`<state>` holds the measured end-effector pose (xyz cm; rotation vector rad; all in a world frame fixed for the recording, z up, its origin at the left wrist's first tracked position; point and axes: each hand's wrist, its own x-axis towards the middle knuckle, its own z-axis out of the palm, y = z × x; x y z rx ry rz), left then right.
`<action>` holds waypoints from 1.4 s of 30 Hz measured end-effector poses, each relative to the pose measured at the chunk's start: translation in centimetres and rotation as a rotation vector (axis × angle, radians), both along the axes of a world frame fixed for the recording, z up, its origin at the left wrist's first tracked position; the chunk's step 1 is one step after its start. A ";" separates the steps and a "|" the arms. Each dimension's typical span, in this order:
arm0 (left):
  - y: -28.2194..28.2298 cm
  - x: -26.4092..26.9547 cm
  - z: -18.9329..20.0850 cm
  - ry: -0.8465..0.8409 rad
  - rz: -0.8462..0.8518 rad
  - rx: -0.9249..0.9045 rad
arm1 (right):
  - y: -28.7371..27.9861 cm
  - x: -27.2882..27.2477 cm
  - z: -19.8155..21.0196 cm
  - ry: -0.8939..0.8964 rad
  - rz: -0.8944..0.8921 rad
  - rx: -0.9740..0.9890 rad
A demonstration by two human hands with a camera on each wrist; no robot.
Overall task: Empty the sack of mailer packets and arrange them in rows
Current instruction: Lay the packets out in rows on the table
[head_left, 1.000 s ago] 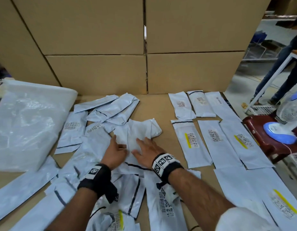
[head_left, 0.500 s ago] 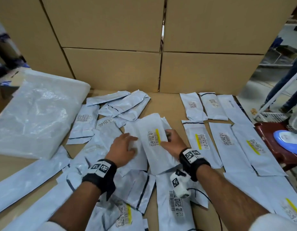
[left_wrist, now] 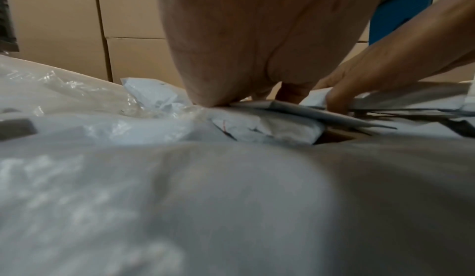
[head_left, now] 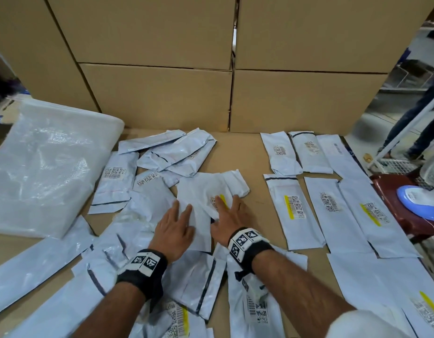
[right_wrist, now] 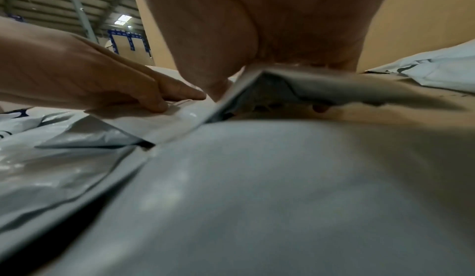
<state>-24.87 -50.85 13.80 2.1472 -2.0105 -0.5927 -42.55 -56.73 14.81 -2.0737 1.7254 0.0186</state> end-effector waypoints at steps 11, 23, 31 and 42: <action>0.7 -0.1 -1.5 0.011 -0.029 -0.094 | -10.8 -2.5 2.4 -0.110 -0.273 -0.397; -0.3 0.2 -2.0 -0.080 -0.047 -0.095 | -25.3 -2.8 -1.9 0.145 -0.377 -0.285; -0.2 0.0 -2.1 -0.102 -0.048 -0.115 | -25.4 -3.7 -0.8 0.184 -0.286 -0.252; 0.6 -2.9 0.3 -0.155 0.125 -0.019 | -15.0 -2.0 1.4 0.161 0.530 0.026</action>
